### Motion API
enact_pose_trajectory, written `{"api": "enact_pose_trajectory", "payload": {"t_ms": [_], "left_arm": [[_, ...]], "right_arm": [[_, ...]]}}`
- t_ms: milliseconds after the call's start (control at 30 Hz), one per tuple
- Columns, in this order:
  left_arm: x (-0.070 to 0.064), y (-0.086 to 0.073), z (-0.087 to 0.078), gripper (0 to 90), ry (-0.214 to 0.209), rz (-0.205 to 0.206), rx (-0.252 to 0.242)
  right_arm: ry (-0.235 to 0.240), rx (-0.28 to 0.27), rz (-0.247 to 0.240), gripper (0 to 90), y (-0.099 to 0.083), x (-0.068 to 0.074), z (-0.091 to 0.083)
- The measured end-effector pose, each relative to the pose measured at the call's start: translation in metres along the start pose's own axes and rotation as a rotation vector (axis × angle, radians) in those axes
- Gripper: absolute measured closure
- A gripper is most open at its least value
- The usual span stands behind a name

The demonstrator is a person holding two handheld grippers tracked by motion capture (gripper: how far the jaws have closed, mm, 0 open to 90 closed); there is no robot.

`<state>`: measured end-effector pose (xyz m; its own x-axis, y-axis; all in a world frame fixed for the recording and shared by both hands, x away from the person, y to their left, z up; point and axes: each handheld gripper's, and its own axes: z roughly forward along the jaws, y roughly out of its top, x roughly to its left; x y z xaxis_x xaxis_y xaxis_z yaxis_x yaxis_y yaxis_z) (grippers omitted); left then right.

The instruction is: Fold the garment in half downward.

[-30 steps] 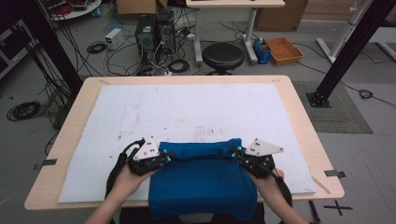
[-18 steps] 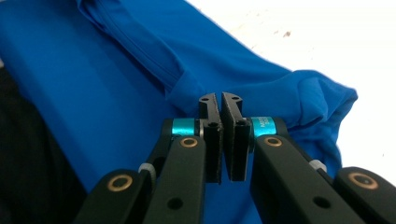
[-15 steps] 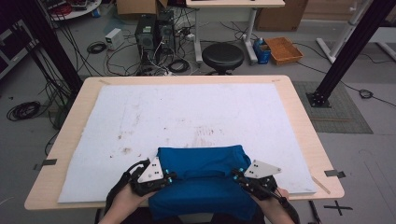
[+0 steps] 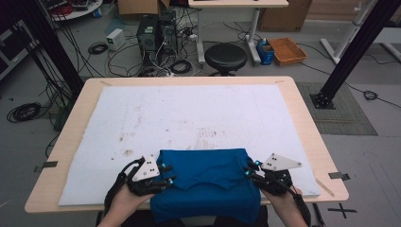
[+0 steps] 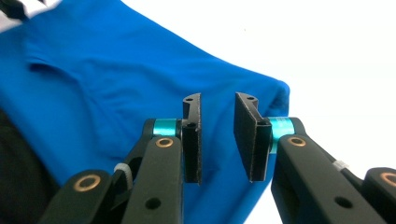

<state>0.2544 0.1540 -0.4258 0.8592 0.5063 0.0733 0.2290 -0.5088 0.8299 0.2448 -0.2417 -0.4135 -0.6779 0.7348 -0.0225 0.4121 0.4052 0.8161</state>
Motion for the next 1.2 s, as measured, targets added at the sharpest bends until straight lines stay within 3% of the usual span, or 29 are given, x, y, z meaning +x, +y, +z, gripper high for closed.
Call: {"api": "enact_pose_trajectory", "payload": {"t_ms": [100,167,267,367,433,533,633,767,900,967,1067,1200], "left_arm": [[0.001,0.000,0.005,62.2,0.055,0.010,0.031],[0.003,-0.002,0.007,61.8,0.084,-0.022,0.042],[0.005,-0.006,0.009,60.9,0.081,-0.032,0.071],[0.003,-0.011,0.009,59.9,0.076,-0.034,0.094],[0.001,-0.012,0.007,60.0,0.074,-0.040,0.083],[-0.003,-0.008,0.006,59.9,0.075,-0.029,0.069],[0.002,-0.005,0.006,59.8,0.119,-0.041,0.048],[0.024,0.000,0.003,51.0,0.202,-0.117,0.002],[0.047,0.005,0.008,48.3,0.231,-0.196,-0.025],[0.059,0.007,0.014,46.5,0.224,-0.255,-0.034],[0.070,0.005,0.024,45.6,0.225,-0.307,-0.003],[0.077,0.000,0.034,45.6,0.219,-0.350,0.072]], "right_arm": [[-0.012,0.045,0.022,72.1,-0.006,-0.004,0.010],[-0.023,0.071,0.025,74.9,-0.009,-0.006,0.015],[-0.028,0.106,0.024,88.4,-0.013,-0.007,0.015],[-0.032,0.114,0.021,90.0,-0.018,-0.009,0.012],[-0.032,0.111,0.025,90.0,-0.020,-0.009,0.008],[-0.035,0.069,0.018,78.8,-0.018,-0.005,0.001],[-0.049,0.034,0.029,68.6,-0.011,-0.006,0.000],[-0.077,-0.008,0.090,61.4,0.000,-0.022,0.005],[-0.083,-0.039,0.186,54.2,0.015,-0.042,0.019],[-0.091,-0.044,0.208,49.3,0.024,-0.050,0.030],[-0.090,-0.022,0.237,49.4,0.031,-0.055,0.050],[-0.095,0.064,0.253,54.0,0.030,-0.060,0.072]]}}
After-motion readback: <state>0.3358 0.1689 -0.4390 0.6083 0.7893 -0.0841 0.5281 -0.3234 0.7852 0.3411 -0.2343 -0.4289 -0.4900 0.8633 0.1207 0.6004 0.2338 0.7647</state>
